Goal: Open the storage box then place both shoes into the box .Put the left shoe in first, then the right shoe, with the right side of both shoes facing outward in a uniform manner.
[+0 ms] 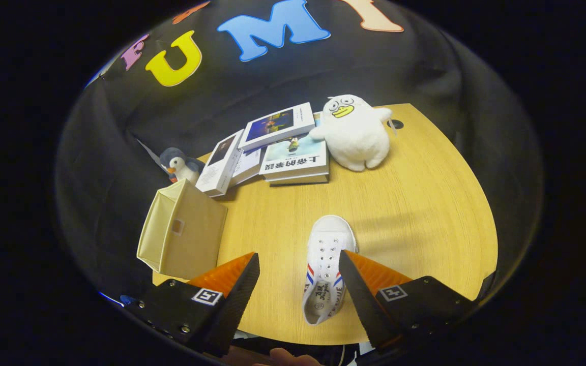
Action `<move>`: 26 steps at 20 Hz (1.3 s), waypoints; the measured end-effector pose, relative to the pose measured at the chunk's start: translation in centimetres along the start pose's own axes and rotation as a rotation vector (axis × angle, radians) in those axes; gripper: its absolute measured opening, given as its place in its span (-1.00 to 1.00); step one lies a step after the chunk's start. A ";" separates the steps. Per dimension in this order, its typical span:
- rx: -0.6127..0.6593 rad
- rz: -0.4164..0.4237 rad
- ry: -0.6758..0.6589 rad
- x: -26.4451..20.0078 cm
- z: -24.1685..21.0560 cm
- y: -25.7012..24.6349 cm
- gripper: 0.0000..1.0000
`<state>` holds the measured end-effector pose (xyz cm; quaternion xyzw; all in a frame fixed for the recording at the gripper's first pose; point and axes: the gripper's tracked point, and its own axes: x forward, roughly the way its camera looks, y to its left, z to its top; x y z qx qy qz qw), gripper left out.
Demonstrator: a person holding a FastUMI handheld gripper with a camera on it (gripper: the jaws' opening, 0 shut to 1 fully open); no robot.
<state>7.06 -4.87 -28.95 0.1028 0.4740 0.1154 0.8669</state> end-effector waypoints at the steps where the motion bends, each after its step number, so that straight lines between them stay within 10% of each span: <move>1: -0.001 -0.024 0.010 0.1 -0.9 -0.7 0.92; 18: -0.089 -0.234 0.216 7.9 -9.4 -7.3 0.83; 21: -0.051 -0.146 0.264 8.9 -9.7 -5.8 0.23; 22: -0.048 -0.149 0.269 9.4 -9.8 -6.2 -0.35; 26: 0.124 -0.175 0.264 8.1 -9.7 -6.7 -0.98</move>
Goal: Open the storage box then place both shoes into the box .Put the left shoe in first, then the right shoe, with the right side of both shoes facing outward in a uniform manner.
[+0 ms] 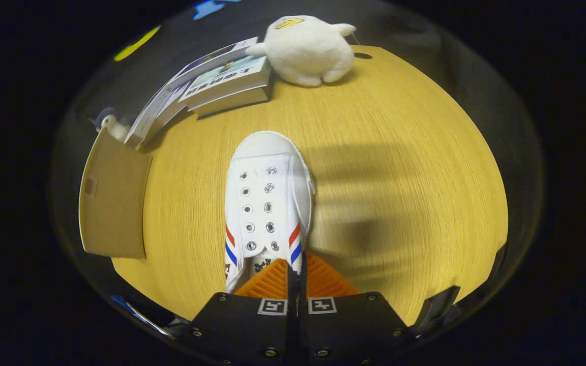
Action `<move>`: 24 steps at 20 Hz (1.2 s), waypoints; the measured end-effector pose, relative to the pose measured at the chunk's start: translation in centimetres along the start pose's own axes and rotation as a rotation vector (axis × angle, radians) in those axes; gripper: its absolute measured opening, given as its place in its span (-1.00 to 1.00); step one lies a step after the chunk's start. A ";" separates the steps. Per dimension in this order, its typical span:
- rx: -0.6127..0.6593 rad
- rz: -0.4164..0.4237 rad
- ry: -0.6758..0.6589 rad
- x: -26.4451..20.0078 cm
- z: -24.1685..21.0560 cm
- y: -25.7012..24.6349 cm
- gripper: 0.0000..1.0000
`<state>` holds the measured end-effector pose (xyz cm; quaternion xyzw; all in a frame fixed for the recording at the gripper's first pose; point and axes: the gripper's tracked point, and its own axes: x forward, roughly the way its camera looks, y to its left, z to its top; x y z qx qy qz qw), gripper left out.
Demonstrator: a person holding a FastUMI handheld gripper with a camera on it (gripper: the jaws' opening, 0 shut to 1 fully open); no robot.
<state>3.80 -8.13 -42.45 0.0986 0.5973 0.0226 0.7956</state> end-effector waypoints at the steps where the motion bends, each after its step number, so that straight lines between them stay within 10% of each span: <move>1: 0.005 0.021 0.004 -0.1 0.0 0.3 -0.98; 24: -0.280 0.208 -0.085 -12.2 4.8 16.1 -0.99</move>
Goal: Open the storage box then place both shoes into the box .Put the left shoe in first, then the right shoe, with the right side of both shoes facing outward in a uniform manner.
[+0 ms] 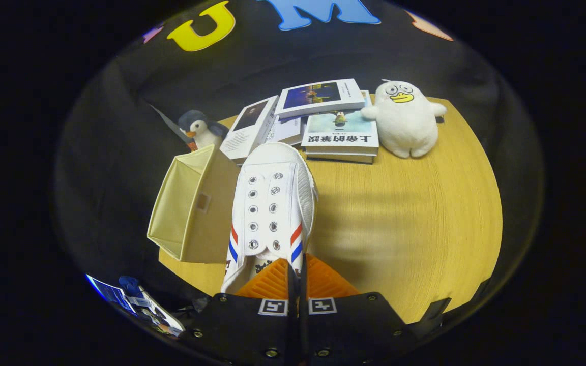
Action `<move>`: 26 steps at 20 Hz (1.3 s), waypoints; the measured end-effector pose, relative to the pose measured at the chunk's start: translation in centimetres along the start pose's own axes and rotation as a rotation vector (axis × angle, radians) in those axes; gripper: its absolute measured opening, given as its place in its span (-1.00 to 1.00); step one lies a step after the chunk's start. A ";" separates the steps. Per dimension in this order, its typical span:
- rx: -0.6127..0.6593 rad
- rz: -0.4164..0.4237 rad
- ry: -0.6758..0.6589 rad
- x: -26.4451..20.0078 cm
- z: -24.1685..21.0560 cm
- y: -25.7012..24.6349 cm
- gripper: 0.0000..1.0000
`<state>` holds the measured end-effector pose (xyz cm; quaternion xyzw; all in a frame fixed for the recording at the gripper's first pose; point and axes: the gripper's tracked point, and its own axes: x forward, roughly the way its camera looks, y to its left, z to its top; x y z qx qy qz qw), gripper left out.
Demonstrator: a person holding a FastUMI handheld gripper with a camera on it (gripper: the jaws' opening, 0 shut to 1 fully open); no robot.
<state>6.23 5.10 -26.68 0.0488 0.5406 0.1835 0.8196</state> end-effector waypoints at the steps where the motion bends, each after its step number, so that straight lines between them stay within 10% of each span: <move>1: -0.017 0.006 -0.002 0.0 0.4 0.8 -0.99; 26: -0.372 0.148 0.084 8.6 5.9 23.3 -0.99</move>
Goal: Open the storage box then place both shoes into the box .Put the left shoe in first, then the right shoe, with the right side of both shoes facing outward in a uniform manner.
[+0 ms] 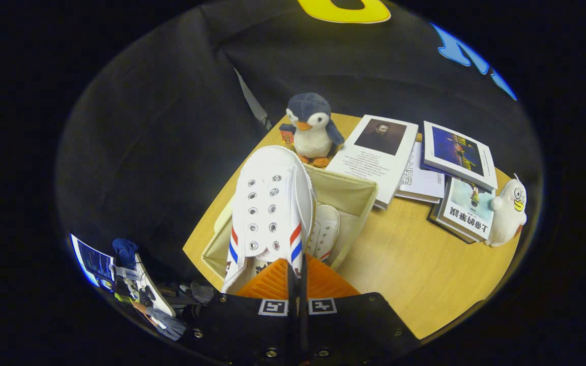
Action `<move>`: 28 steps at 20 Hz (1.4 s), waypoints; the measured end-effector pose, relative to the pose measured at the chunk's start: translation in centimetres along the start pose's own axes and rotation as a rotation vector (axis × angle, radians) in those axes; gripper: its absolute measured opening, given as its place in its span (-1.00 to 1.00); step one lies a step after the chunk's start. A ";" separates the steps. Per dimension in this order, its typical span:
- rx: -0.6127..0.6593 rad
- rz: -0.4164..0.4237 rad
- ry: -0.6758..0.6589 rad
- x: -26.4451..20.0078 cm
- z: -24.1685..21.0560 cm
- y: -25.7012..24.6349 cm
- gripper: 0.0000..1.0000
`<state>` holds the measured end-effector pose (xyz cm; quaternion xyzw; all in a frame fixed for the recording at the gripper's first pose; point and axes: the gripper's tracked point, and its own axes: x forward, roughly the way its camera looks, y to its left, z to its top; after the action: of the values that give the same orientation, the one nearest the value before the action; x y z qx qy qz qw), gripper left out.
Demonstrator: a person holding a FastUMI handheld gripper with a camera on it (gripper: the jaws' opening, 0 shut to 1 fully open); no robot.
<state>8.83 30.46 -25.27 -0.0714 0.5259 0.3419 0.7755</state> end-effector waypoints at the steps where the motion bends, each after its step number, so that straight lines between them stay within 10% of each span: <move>1: -0.003 -0.003 0.012 0.6 0.0 0.3 -0.99; 7: 0.005 -0.038 0.046 3.1 0.0 0.8 -0.99; 11: 0.015 -0.006 -0.005 3.6 0.7 1.3 -0.50; 13: 0.023 0.021 -0.069 2.6 2.0 2.0 -0.57; 15: 0.012 -0.002 -0.131 0.7 2.6 1.5 0.99; 28: 0.158 -0.245 -0.675 -20.1 2.7 -5.6 0.95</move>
<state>9.99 18.32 -8.11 0.0431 0.2526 0.2089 0.9438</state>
